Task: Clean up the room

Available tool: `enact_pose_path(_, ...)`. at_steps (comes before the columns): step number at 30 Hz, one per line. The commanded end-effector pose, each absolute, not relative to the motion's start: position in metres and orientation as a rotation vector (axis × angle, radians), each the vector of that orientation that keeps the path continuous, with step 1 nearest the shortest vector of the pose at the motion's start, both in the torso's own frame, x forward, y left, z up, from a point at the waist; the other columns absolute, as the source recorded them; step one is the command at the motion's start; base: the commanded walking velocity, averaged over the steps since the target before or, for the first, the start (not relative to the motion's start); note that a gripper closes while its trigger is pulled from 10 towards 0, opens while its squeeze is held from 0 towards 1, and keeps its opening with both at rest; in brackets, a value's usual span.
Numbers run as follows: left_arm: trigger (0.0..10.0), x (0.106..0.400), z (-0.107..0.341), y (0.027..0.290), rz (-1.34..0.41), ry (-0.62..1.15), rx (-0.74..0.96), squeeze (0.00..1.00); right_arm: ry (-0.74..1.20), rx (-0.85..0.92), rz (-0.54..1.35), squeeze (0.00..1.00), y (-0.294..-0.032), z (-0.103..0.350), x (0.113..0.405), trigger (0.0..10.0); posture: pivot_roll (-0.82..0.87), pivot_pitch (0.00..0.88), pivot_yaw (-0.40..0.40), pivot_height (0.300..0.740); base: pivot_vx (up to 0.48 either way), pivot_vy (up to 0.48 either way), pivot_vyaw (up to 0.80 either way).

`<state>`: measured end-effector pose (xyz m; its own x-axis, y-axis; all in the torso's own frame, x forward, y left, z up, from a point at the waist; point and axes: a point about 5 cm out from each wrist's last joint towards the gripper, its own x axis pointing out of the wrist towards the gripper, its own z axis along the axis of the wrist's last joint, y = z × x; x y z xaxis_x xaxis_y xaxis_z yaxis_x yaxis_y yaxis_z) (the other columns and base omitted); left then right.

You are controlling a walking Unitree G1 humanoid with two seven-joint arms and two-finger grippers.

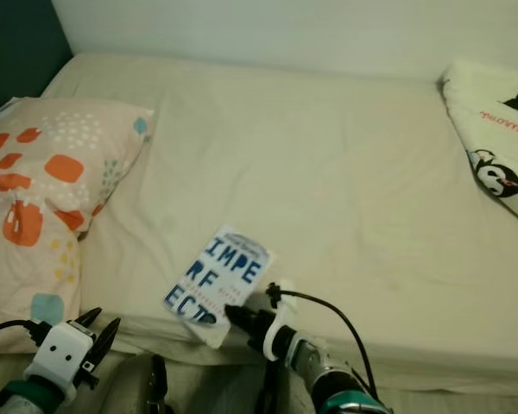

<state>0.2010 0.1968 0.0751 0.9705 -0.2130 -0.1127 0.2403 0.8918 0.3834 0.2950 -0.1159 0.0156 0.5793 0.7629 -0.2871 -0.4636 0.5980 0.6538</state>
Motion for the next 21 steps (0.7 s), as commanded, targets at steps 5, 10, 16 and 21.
enact_pose_path(5, 10.0, 0.195, 0.067, 0.200, -0.245, 0.099, 0.417, 0.00, 0.618, 0.450, 0.897, 0.00, -0.109, 0.015, 0.290, 0.0, 0.15, 0.109, 0.013, 0.611, 0.000, 0.000, 0.00)
enact_pose_path(10, 10.0, 0.195, 0.066, 0.202, -0.244, 0.100, 0.424, 0.00, 0.581, 0.373, 0.871, 0.00, -0.097, 0.025, 0.302, 0.0, 0.16, 0.108, 0.008, 0.611, 0.000, 0.000, 0.00)
enact_pose_path(16, 10.0, 0.194, 0.066, 0.202, -0.247, 0.100, 0.427, 0.00, 0.557, 0.348, 0.859, 0.00, -0.074, 0.029, 0.306, 0.0, 0.16, 0.109, 0.008, 0.611, 0.000, 0.000, 0.00)
enact_pose_path(21, 10.0, 0.193, 0.066, 0.202, -0.248, 0.097, 0.429, 0.00, 0.545, 0.414, 0.783, 0.00, -0.057, 0.033, 0.309, 0.0, 0.17, 0.113, 0.003, 0.611, 0.000, 0.000, 0.00)
